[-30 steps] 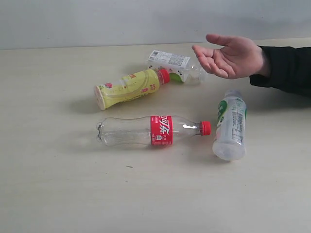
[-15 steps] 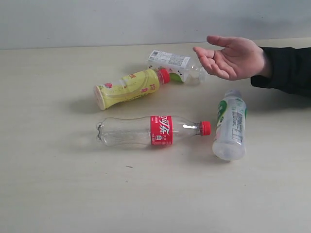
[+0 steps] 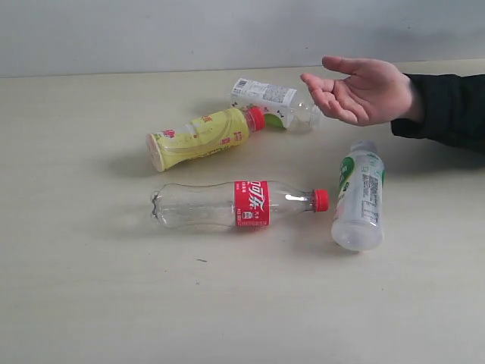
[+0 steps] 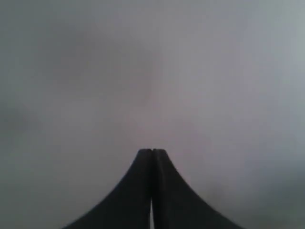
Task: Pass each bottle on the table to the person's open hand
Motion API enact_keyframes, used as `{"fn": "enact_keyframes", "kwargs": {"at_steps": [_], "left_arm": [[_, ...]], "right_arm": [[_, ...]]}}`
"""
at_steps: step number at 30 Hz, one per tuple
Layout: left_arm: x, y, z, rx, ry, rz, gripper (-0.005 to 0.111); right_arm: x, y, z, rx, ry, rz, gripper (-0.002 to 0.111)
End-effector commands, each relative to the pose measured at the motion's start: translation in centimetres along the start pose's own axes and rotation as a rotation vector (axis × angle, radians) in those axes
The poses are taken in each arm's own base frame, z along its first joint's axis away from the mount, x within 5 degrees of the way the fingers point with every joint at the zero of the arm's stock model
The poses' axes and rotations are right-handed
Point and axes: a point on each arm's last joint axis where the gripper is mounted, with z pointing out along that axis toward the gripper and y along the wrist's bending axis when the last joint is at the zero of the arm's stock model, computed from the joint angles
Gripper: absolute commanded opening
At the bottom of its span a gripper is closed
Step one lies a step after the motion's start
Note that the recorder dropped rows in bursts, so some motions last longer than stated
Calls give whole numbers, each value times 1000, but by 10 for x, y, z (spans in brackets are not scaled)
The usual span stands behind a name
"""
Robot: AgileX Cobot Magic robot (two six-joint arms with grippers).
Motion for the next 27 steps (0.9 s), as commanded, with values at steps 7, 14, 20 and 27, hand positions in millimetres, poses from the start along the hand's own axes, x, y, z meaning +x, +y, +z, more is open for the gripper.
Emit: {"fn": "enact_keyframes", "kwargs": {"at_steps": [7,14,20,27], "left_arm": [[87,25,130,-136,1164,333,1],[142,-44,169,415,1461,537,32],[195,-106,186,722,1441,756,105],[259,-124,197,871,1352,921,105]], "right_arm": [[1,0,1,1,-4,-4,0],[1,0,1,1,-4,-4,0],[1,0,1,1,-4,-4,0],[1,0,1,1,-4,-4,0]]}}
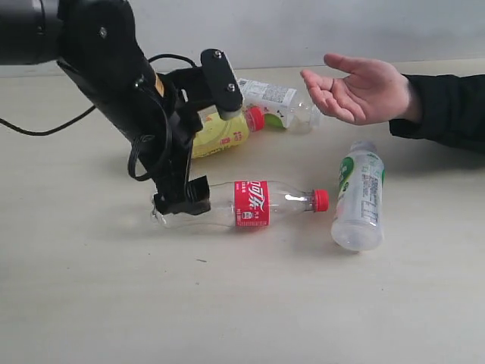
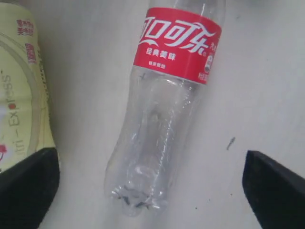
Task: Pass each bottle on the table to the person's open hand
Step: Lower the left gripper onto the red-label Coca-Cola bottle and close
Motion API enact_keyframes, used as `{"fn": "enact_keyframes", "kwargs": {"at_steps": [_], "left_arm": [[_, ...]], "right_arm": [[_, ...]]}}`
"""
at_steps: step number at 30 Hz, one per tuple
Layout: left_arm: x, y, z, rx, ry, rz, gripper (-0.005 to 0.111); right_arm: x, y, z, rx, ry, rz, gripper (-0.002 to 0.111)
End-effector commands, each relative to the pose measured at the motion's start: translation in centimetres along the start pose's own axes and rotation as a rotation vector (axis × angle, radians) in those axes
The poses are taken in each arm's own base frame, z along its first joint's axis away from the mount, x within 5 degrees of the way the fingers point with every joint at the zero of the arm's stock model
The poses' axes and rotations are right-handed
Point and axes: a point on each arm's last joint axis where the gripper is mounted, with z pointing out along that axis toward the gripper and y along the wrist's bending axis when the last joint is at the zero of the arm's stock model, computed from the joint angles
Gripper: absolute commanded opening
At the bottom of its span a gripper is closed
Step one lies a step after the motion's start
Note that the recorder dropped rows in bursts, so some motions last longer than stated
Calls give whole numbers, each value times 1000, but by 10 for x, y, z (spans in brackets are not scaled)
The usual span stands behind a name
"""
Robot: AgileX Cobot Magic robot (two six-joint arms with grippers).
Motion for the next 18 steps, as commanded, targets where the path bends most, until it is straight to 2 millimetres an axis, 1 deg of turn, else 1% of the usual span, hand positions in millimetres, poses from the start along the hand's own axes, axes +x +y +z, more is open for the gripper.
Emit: {"fn": "enact_keyframes", "kwargs": {"at_steps": [1,3,5,11,18], "left_arm": [[-2,4,24,-24,20,58,105],[-1,4,36,-11,37,65,105],[0,4,44,-10,44,76,105],[-2,6,59,-24,22,81,105],[1,5,76,-5,44,81,105]], "right_arm": [[1,0,1,1,-4,-4,0],[1,0,1,1,-4,-4,0],[1,0,1,1,-4,-4,0],[1,0,1,1,-4,-4,0],[1,0,1,1,-4,-4,0]]}}
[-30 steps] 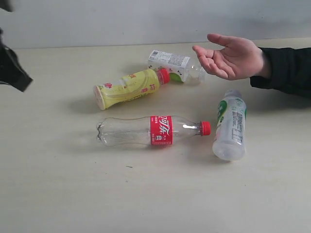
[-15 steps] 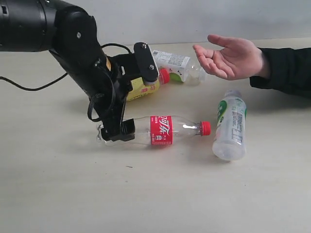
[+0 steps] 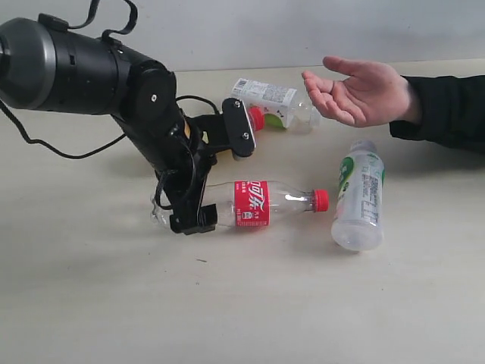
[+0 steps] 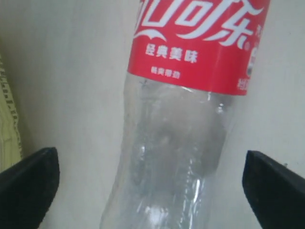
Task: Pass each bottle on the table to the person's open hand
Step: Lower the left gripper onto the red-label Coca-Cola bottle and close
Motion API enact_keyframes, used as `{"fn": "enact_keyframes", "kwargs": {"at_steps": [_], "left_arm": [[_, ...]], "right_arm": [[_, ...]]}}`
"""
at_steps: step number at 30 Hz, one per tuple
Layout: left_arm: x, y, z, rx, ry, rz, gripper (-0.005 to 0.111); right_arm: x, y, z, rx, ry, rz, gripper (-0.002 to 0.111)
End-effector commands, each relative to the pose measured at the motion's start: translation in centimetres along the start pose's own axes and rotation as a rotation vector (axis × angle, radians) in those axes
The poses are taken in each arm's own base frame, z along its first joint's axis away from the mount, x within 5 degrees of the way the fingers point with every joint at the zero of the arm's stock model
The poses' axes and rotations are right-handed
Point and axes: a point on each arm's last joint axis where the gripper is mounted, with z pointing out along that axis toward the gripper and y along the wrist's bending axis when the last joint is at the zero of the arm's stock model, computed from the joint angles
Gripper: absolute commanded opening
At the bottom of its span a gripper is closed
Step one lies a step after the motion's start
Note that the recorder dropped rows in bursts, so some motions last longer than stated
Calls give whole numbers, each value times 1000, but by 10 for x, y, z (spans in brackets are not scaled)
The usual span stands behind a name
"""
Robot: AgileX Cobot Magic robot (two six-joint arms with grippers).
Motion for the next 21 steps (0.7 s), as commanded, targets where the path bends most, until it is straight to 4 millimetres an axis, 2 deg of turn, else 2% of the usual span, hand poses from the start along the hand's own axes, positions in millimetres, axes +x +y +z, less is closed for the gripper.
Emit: {"fn": "enact_keyframes", "kwargs": {"at_steps": [1,8,15,19,21], "left_arm": [[-3,0,8,0,-8,-2,105],[-2,-1,13,6,-4,-5,105],[-2,-1,13,6,-4,-5,98],[-2,-1,13,9,-3,-7,88],[-2,-1,13,9,-3,-7,78]], "right_arm": [[1,0,1,1,-4,-4,0],[1,0,1,1,-4,-4,0],[1,0,1,1,-4,-4,0],[1,0,1,1,-4,-4,0],[1,0,1,1,-4,-4,0]]}}
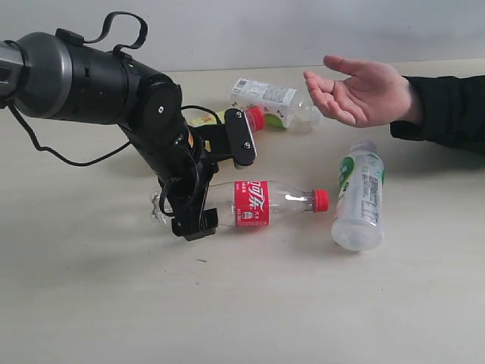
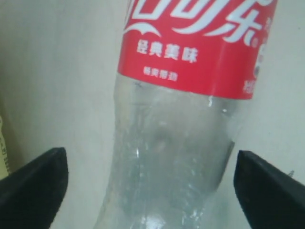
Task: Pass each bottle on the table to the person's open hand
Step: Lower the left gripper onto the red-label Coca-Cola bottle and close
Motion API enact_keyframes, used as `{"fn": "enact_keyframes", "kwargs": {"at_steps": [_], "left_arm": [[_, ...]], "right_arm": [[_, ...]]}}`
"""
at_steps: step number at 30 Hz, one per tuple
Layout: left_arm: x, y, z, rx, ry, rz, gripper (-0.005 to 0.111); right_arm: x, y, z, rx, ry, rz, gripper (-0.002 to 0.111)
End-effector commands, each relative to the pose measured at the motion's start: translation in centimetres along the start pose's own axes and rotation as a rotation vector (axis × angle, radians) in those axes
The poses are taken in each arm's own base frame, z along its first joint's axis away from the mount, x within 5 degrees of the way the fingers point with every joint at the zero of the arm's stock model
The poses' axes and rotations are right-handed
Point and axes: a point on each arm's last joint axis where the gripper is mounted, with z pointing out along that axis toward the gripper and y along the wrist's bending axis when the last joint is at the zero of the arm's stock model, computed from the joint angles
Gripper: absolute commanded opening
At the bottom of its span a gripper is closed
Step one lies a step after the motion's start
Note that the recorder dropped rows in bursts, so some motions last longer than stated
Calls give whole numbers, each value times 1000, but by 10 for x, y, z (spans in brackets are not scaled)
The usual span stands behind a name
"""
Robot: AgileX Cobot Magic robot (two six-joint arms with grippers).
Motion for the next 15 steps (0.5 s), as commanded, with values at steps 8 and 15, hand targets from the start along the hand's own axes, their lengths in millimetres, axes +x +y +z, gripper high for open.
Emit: {"fn": "enact_keyframes", "kwargs": {"at_steps": [8,15], "left_arm": [[-3,-1,0,10,-2,-7,13],[4,-6,0,62,65,8,0]], "right_arm": [[1,0,1,1,-4,-4,0],[1,0,1,1,-4,-4,0]]}}
